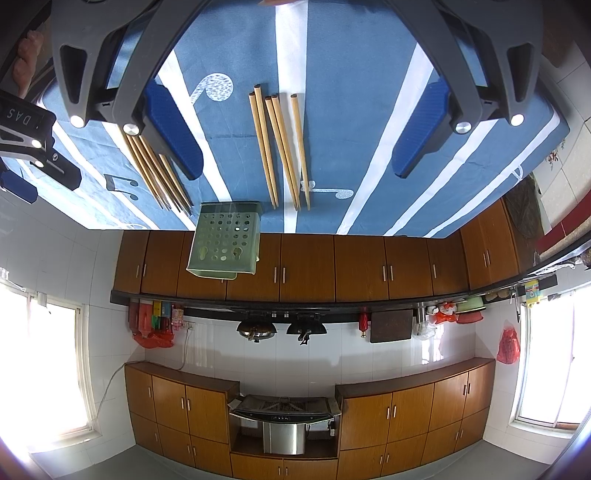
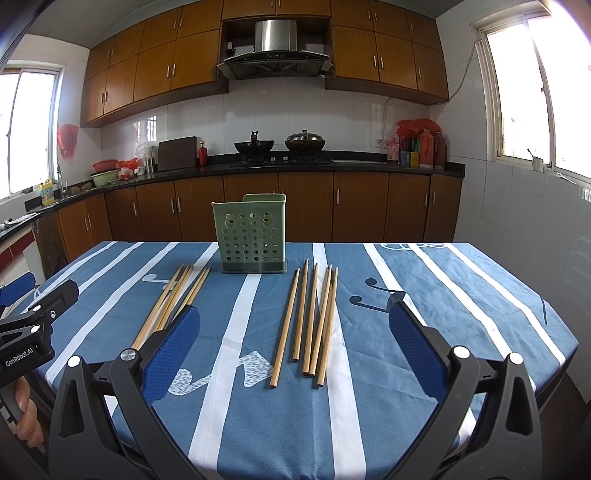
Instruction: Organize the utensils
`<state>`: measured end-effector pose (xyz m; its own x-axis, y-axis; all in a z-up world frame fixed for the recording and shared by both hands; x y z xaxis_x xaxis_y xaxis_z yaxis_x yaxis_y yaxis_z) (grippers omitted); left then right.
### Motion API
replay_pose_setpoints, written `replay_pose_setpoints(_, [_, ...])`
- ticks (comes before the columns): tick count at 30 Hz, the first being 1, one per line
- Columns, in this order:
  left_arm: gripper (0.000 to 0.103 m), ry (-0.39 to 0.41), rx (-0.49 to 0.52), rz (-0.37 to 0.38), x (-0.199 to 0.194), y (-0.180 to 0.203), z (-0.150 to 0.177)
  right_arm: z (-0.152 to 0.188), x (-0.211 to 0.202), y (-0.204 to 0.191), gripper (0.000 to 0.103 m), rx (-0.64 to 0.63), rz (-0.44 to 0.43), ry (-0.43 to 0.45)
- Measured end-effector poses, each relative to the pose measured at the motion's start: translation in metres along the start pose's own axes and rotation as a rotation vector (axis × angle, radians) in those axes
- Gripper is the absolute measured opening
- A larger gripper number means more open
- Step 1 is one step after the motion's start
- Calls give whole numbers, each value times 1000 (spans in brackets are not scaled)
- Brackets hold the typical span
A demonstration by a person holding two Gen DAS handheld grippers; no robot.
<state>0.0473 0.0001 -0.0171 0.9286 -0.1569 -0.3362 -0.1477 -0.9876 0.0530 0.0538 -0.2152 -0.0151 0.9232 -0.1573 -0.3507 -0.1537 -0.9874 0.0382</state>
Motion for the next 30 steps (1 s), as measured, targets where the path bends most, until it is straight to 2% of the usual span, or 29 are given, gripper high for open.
replay_pose_setpoints(22, [99, -7, -6, -3, 0, -1, 1, 1, 2, -2, 101, 1, 1, -9])
replay_pose_setpoints(26, [99, -28, -11, -23, 8, -4, 6, 5, 18, 4, 101, 35, -13, -48])
replay_pose_setpoints(30, [99, -80, -25, -56, 17, -17, 16, 9, 37, 19, 101, 75, 30, -105])
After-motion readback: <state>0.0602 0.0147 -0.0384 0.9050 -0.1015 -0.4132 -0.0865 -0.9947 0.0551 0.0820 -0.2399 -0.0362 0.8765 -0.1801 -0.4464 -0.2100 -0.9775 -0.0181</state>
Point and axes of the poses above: each gripper's, at about its wrist camera, not at the fingertips, and x roughly the way its jaws point, y to its right, z to its underside, the point moved 5 cm from there along x, roughly the way its jaws point, and after that the axes turned 9 degrees about z, right-handed, at the moved point
